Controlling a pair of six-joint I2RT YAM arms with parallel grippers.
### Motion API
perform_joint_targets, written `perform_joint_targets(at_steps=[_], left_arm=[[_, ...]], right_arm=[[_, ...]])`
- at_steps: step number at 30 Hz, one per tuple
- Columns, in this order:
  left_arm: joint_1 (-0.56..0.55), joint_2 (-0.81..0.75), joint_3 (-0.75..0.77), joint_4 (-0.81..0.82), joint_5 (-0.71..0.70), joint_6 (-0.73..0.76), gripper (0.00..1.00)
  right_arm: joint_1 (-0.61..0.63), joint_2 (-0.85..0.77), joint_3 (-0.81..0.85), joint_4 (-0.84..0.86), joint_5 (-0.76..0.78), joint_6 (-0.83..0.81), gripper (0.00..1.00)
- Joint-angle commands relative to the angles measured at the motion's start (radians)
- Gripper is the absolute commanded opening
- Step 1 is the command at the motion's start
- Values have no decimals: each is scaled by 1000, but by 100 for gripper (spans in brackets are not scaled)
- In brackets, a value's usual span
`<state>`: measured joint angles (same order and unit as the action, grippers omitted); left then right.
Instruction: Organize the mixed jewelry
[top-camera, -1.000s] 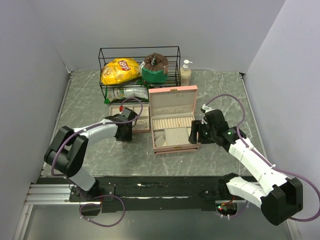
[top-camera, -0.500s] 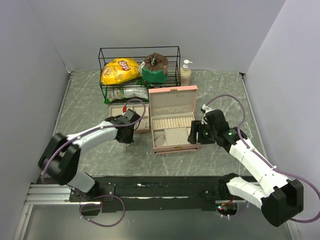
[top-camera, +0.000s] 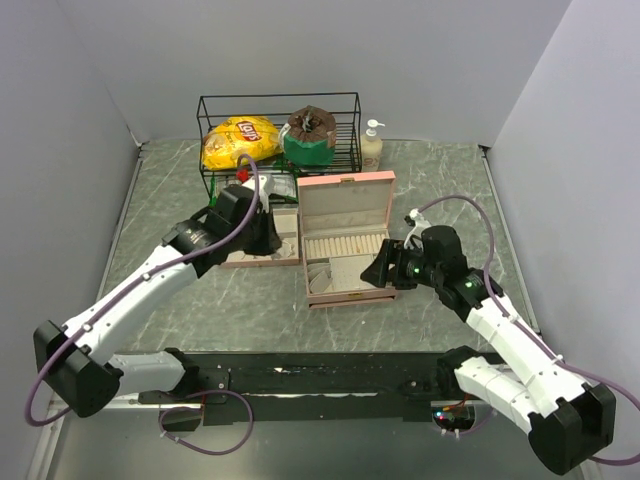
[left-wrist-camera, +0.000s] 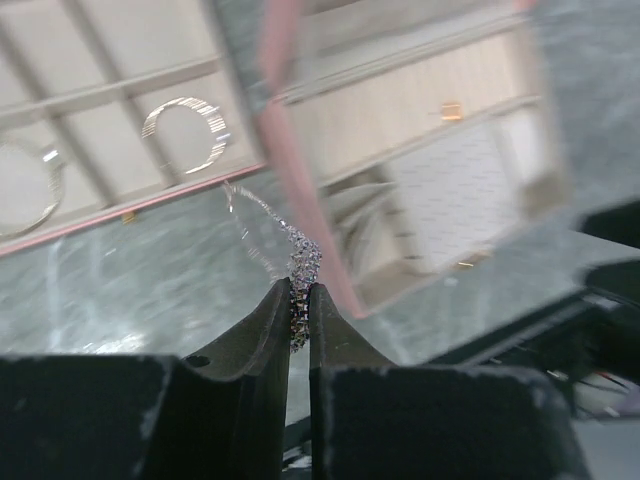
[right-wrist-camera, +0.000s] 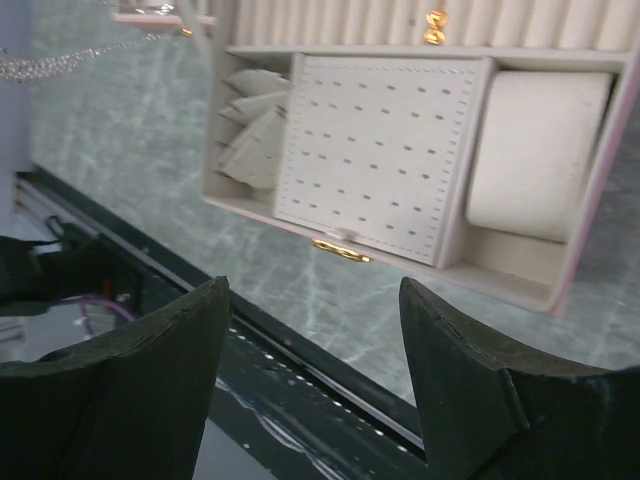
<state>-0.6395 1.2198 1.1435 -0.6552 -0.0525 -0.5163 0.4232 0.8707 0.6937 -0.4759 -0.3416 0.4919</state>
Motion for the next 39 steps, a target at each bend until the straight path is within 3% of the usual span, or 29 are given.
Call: perform_joint_targets(at_steps=[1,14,24,32,39], left_arm=[[-38,-26,126,31,170,4,1],[-141,72,344,71,332,10,1],[-184,139,378,124,310,-11,1],[-201,152,389,126,292,-17,1],[-204,132,377,123,258,-24,1]], right_arm=[[5,-53,-13,148,-80,74,75],[9,-67,-26,356,-119,175,77],[123,46,-37,473,-16,258,76],[210,165,-57,594,121,309,70],[216,177,-101,697,113,309,63]])
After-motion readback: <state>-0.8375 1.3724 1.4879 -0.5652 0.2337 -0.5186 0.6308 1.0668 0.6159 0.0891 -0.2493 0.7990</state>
